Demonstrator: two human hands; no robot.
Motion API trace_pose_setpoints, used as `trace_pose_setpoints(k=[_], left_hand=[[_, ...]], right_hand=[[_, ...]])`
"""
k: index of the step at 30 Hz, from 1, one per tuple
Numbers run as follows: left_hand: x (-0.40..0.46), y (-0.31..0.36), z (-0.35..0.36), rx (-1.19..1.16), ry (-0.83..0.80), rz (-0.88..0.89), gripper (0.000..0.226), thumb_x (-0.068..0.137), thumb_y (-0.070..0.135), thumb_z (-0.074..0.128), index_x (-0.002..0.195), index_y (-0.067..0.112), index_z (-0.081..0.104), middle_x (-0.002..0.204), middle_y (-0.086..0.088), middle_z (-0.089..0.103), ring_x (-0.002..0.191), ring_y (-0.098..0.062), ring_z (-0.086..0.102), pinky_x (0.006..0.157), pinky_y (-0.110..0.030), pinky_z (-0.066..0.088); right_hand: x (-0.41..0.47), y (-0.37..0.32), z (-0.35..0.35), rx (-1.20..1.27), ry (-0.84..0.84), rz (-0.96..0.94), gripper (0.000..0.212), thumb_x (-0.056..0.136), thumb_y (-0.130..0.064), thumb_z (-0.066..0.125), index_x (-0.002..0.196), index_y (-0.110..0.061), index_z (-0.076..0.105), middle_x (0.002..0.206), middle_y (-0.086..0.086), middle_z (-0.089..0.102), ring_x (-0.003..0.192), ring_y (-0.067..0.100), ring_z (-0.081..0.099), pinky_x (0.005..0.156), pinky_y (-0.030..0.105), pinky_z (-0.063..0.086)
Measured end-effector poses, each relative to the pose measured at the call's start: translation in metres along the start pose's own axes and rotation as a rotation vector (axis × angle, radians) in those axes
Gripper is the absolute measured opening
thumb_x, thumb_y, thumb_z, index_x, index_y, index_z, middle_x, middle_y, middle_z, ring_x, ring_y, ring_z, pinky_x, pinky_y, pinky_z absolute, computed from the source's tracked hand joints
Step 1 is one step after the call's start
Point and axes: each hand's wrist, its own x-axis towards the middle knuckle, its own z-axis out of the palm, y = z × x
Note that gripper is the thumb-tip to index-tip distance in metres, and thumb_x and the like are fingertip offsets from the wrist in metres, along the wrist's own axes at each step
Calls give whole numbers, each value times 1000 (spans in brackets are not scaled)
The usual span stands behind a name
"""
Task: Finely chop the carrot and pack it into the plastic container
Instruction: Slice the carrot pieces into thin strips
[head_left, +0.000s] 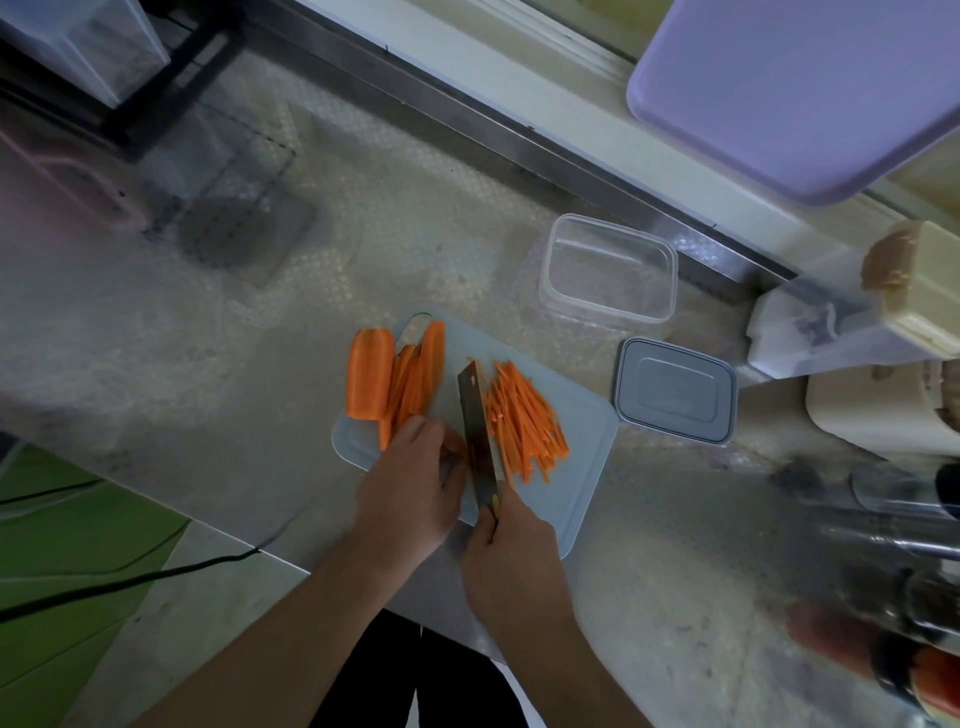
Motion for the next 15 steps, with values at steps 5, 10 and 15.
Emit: trace_pose_setpoints(k=[5,10,15], left_hand=[[3,6,-2,19,-12,-17,7,97,21,68,104,21,67,104,14,51,85,-7,57,77,-37,57],[4,4,-1,26,-27,-12,5,98,20,66,102,24,66,103,16,49,84,-5,56,77,-35,56],[-1,-5,0,-57,8,-23,11,101,16,63,104,25,67,102,22,52,91,0,59,78,-28,54]], right_hand=[[6,-1,0,22,-5,-18,16,104,-19,43,109,-28,55,78,-9,60,70,7,59,55,14,41],[11,-3,-7,105,40,-26,12,105,-21,47,101,-28,55,71,-10,57,72,-4,58,56,10,42],[3,-2,-17,95,22,-21,21,104,-19,48,88,-32,48,66,-6,55,68,-5,56,55,11,42]])
